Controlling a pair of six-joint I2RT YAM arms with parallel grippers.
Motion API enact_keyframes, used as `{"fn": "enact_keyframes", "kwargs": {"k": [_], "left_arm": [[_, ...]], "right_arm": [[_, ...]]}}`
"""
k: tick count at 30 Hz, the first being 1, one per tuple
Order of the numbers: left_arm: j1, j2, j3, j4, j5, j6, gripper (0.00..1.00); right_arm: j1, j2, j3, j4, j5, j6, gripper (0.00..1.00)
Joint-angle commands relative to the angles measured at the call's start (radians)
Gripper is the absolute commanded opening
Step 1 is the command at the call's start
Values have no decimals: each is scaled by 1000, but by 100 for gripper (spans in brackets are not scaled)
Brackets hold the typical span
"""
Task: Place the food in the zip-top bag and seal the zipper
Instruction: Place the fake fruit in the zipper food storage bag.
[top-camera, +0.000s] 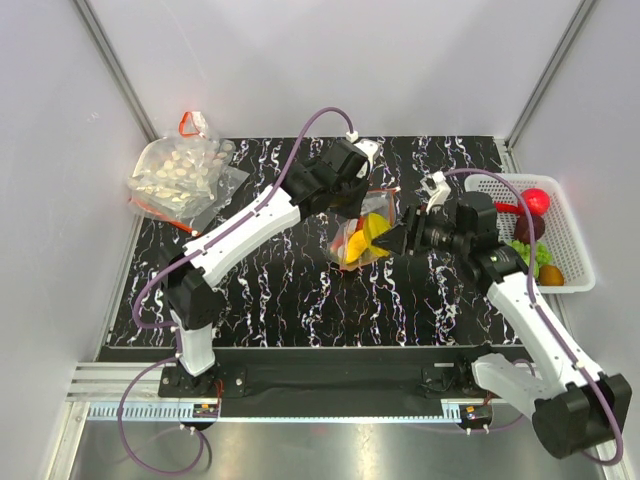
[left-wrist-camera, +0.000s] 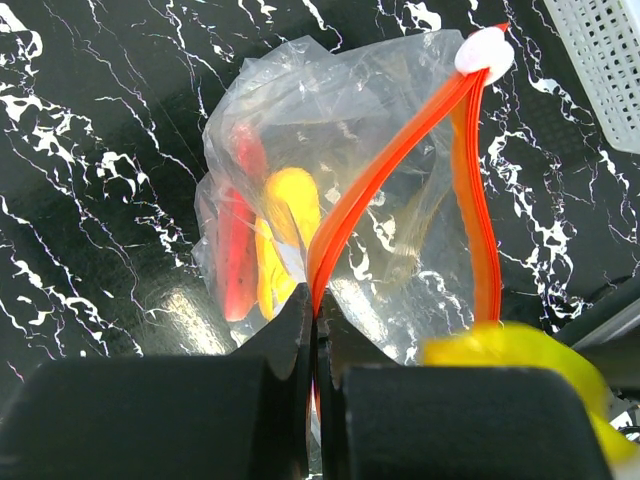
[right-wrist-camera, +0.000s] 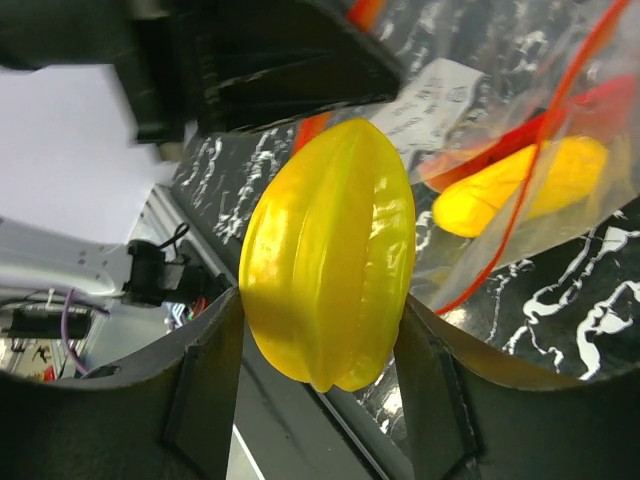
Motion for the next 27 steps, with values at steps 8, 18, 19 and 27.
{"fn": "enact_keyframes", "kwargs": {"k": [8, 18, 19, 27], "left_arm": [[28, -71, 8, 54, 63, -5, 0], [70, -105, -49, 82, 106, -13, 0], [70, -103, -49, 84, 105, -15, 0], [73, -100, -48, 91, 112, -21, 0]], "right_arm": [[110, 217, 194, 40, 300, 43, 48], [149, 118, 225, -50, 439, 32, 79], [147, 110, 229, -70, 455, 32, 75], [147, 127, 239, -199, 506, 12, 55]]}}
